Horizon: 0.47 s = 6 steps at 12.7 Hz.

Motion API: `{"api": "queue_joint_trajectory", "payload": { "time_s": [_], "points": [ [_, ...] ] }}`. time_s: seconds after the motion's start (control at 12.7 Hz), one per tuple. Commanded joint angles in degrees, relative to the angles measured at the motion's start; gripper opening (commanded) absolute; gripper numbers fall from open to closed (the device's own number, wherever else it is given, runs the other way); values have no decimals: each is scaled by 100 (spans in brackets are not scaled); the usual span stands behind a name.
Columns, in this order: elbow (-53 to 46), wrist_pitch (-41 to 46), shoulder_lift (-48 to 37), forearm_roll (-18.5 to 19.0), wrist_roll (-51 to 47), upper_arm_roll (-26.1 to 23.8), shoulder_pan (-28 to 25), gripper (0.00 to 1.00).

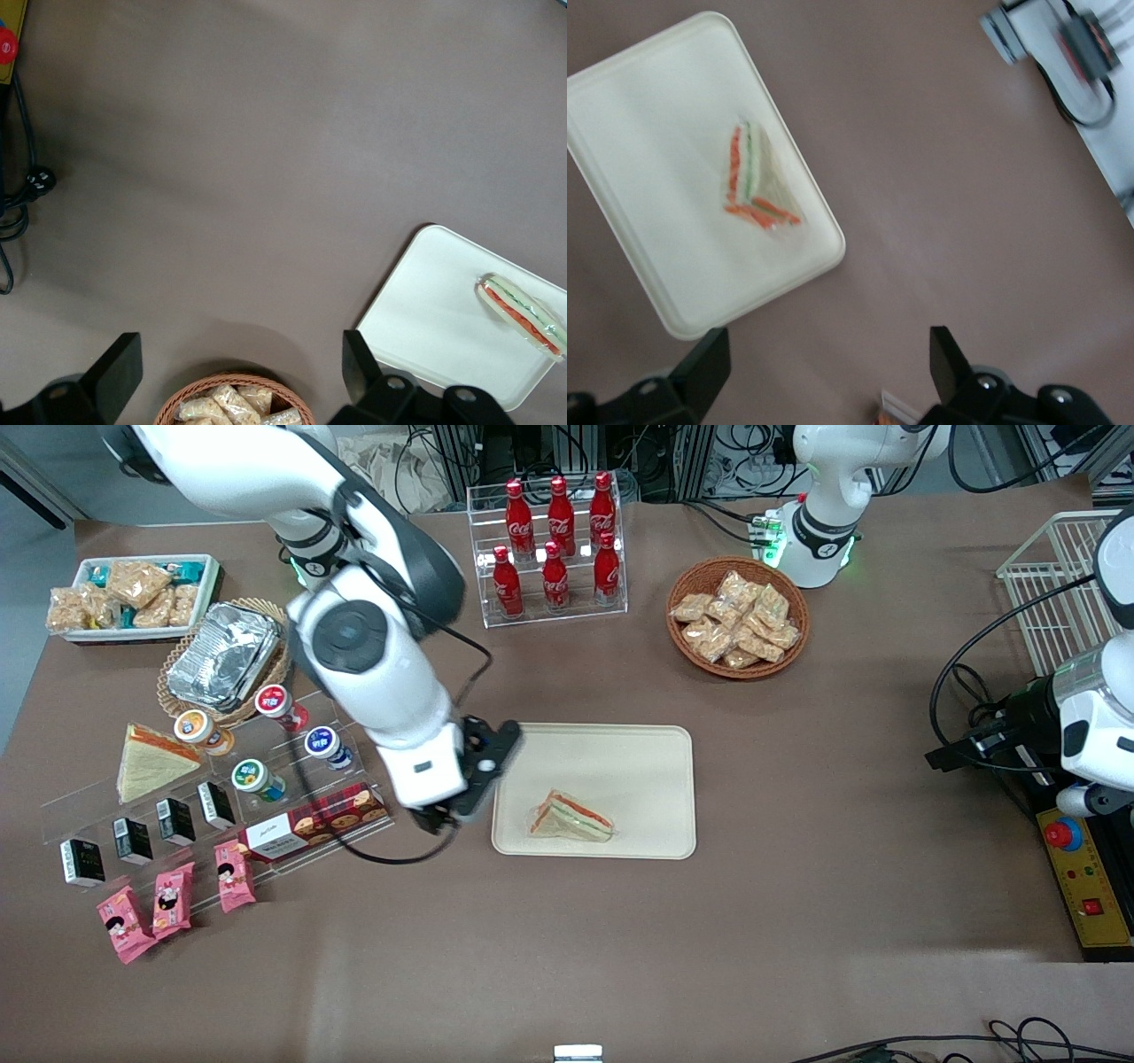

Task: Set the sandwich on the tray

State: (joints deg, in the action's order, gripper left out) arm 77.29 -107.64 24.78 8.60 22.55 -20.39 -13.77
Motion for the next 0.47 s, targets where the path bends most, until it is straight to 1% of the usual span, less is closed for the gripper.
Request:
{"api": "queue_joint_trajectory", "payload": {
  "time_s": [0.0,0.08,0.16,0.32,0.39],
  "points": [
    [172,690,-683,-148,-207,-36,426,100],
    [164,892,-841,-209,-207,-36,602,100],
    [164,1120,-1052,-410,-198,-27,786,100],
    [164,1490,-1448,-797,-181,-27,1383,100],
    [172,1631,-1632,-886,-198,-27,1664,100]
  ]
}}
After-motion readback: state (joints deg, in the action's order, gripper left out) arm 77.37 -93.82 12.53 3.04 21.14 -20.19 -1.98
